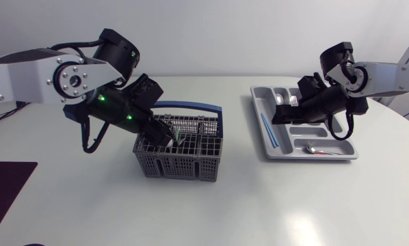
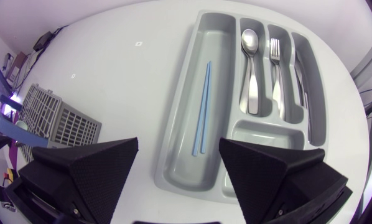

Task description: Unload the cutlery basket into the drawer organizer.

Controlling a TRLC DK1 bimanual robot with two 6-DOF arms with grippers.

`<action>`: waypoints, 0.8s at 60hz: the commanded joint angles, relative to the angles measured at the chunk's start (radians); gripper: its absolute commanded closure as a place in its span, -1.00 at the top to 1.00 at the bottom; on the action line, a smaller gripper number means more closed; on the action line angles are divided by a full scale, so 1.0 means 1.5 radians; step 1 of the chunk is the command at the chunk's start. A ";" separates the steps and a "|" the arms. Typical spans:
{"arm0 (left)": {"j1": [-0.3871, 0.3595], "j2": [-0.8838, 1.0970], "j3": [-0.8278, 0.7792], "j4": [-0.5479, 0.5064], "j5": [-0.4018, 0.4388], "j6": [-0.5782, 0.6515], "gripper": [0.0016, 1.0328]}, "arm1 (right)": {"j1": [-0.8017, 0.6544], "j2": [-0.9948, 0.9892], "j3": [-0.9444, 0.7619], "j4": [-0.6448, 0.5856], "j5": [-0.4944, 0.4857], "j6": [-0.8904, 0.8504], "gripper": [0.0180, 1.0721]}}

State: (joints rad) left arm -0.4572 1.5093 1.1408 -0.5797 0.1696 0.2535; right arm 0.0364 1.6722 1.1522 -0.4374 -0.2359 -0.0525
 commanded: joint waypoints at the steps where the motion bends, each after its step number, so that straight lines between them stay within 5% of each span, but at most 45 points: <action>1: -0.008 0.025 -0.022 0.009 -0.009 -0.019 0.06 | -0.002 -0.020 -0.026 0.007 -0.003 -0.004 0.79; 48: -0.013 0.056 -0.014 0.033 -0.009 -0.025 -0.83 | -0.005 -0.096 -0.078 0.006 -0.004 -0.019 0.79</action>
State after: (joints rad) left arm -0.4709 1.5650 1.1248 -0.5396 0.1593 0.2348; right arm 0.0360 1.5543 1.0744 -0.4370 -0.2386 -0.0662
